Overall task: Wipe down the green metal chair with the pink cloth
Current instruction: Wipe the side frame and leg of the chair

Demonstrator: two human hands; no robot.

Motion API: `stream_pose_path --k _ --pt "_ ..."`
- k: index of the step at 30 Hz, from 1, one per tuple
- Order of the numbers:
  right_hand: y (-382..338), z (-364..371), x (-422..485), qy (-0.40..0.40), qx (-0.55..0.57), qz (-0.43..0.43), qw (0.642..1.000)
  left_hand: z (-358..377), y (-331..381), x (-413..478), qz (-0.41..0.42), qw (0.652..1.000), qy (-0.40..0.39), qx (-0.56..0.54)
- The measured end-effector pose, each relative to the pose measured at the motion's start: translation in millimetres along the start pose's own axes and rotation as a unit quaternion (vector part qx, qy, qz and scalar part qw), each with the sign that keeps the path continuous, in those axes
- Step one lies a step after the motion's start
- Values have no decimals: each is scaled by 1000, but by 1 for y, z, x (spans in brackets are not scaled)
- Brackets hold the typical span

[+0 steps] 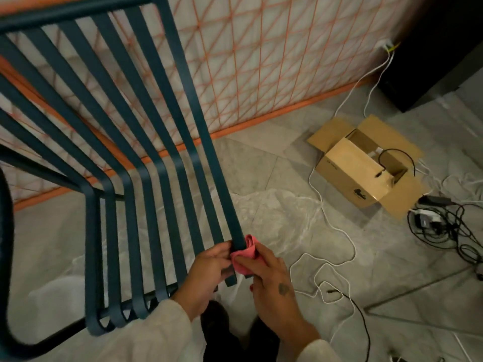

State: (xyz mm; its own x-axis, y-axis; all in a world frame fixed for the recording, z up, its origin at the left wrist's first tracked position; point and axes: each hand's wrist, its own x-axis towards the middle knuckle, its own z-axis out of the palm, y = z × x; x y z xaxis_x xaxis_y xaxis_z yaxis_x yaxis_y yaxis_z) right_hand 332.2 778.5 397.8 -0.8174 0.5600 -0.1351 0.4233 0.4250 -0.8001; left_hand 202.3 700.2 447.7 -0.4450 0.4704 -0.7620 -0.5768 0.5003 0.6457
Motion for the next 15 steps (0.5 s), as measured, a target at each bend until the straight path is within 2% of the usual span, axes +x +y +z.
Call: stream_pose_path --k 2,5,10,12,15 --pt "-8 -2 13 6 -70 -20 997 -5 10 5 -3 1000 8 -21" --pt "-27 -10 34 -26 -167 -26 985 -14 20 11 -17 998 10 -58" --pt "-71 -22 115 -130 -353 -24 926 -34 28 26 -63 991 -24 -117" --pt "-83 -21 155 -143 -399 -27 905 -42 35 28 -76 987 -46 -134" --pt "-94 -19 204 -156 -419 -17 894 -53 46 30 -79 985 -68 -136"
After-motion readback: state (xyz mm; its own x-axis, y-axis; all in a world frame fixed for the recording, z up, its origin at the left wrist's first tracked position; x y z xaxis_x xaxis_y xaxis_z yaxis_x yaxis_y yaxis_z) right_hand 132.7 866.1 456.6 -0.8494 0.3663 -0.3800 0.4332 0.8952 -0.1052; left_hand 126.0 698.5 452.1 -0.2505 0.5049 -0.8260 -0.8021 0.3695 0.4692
